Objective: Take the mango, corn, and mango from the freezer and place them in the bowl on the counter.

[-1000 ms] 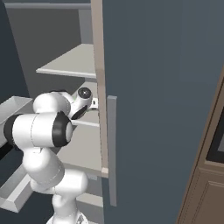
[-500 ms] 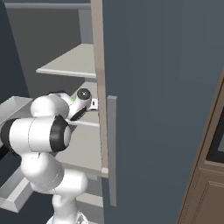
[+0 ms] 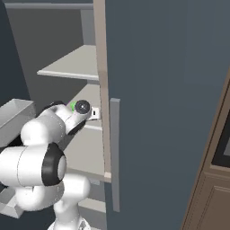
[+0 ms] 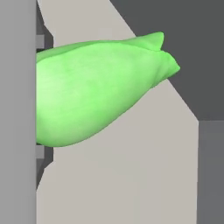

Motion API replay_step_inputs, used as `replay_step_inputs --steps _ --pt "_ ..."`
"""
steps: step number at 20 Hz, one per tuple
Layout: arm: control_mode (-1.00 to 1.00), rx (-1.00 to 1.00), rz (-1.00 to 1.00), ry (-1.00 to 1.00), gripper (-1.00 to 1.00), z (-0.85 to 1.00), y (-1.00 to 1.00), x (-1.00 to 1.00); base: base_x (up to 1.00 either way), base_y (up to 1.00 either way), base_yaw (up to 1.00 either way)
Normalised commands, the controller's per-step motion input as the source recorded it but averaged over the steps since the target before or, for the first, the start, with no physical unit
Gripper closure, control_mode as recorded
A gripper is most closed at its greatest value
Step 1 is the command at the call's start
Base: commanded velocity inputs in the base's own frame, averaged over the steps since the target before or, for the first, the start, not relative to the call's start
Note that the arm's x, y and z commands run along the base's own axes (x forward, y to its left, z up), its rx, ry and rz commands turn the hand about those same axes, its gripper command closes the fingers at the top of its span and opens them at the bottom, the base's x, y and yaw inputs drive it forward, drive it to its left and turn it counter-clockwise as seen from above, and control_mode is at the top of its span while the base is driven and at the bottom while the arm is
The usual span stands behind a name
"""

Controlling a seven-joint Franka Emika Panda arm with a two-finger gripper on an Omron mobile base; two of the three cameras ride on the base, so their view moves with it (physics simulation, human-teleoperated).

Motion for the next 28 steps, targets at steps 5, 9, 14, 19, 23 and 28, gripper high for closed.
replay_step_inputs --steps 5,9,14,19,23,28 --pt "-1.00 0.00 -0.08 0.00 1.00 0.45 -0.11 -0.57 0.00 0.00 0.00" --pt "-1.00 0.00 -0.15 0.02 1.00 0.32 -0.05 -0.56 0.00 0.00 0.00" --pt "-1.00 0.00 -0.13 0.02 1.00 0.51 -0.13 -0.42 0.00 0.00 0.00" --pt "-1.00 0.00 -0.02 0.07 1.00 0.70 -0.28 -0.36 0.00 0.00 0.00" --pt "-1.00 0.00 0.00 0.07 1.00 0.41 -0.21 -0.60 0.00 0.00 0.00" --pt "-1.00 0.00 -0.04 0.04 1.00 0.25 -0.01 -0.78 0.00 0.00 0.00"
